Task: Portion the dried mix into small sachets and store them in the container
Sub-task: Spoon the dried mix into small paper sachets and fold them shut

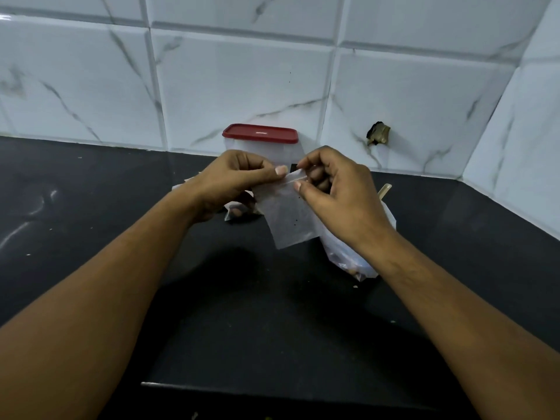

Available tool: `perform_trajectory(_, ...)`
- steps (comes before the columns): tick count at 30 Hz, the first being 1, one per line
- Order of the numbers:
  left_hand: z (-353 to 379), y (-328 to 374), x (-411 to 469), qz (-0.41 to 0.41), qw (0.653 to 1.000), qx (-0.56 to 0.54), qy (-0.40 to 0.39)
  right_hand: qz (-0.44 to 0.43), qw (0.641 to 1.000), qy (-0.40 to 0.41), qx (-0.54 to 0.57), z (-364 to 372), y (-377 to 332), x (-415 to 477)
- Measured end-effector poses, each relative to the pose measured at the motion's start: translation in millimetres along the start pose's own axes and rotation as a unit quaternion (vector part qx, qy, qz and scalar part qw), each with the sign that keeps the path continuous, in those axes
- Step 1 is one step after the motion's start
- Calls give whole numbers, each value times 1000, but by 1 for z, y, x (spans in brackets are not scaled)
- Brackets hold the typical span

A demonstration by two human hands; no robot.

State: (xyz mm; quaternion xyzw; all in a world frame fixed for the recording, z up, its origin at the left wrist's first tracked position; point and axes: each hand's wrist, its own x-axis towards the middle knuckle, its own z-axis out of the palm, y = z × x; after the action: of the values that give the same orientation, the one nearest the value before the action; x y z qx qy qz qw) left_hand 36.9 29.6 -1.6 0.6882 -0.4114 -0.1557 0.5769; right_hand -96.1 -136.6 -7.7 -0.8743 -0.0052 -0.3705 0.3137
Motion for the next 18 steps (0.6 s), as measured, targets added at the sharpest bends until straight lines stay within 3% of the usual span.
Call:
perform_trajectory(6,0,1,2,-35,998,-25,-35,-6,999,32,-33,-2,3,1)
perform_trajectory(11,9,5,3,-66,997,-47,6,-39,994,59,-87,-7,0,3)
perform_trajectory(18,7,6,9,-38,986,-134,94,-28,999,-7,-34,-1,0,0)
